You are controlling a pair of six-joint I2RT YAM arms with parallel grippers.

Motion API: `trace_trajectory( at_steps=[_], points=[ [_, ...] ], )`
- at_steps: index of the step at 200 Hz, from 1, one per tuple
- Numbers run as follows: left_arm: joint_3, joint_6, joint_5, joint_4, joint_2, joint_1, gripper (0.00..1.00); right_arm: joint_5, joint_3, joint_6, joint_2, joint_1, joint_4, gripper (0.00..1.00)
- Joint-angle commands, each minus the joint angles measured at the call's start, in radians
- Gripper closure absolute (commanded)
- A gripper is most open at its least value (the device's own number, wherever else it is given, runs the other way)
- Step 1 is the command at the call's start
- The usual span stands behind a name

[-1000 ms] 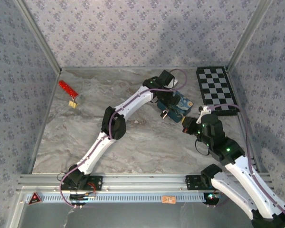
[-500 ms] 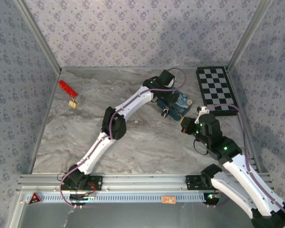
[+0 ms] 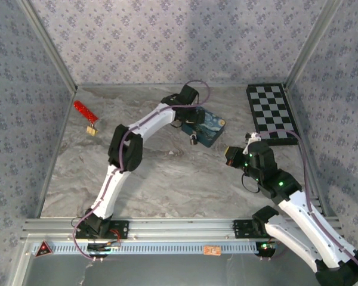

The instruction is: Unlock the padlock with the key

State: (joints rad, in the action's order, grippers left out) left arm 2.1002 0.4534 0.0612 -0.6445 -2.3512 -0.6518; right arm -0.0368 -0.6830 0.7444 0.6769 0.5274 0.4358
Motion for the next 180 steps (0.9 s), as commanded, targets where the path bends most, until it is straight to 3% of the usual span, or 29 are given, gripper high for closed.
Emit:
trace_trajectory(
  at_steps=[1, 79, 153, 164, 180],
  points=[
    [-0.159, 0.066, 0.071, -0.041, 0.060, 0.049, 0.01, 0.010, 0.008, 0.013, 0.005, -0.005, -0.023, 1.00],
    [-0.657, 0.269, 0.079, 0.196, 0.350, 0.127, 0.00, 0.036, -0.007, 0.010, 0.064, -0.005, -0.058, 1.00],
    [-0.874, 0.433, 0.060, 0.369, 0.491, 0.126, 0.00, 0.050, -0.021, 0.012, 0.104, 0.005, -0.083, 1.00],
    [-0.879, 0.411, 0.034, 0.402, 0.508, 0.123, 0.00, 0.049, -0.018, 0.011, 0.101, 0.008, -0.080, 1.00],
    [-0.832, 0.332, -0.102, 0.414, 0.516, 0.123, 0.00, 0.046, -0.015, 0.010, 0.098, 0.008, -0.074, 1.00]
  ],
)
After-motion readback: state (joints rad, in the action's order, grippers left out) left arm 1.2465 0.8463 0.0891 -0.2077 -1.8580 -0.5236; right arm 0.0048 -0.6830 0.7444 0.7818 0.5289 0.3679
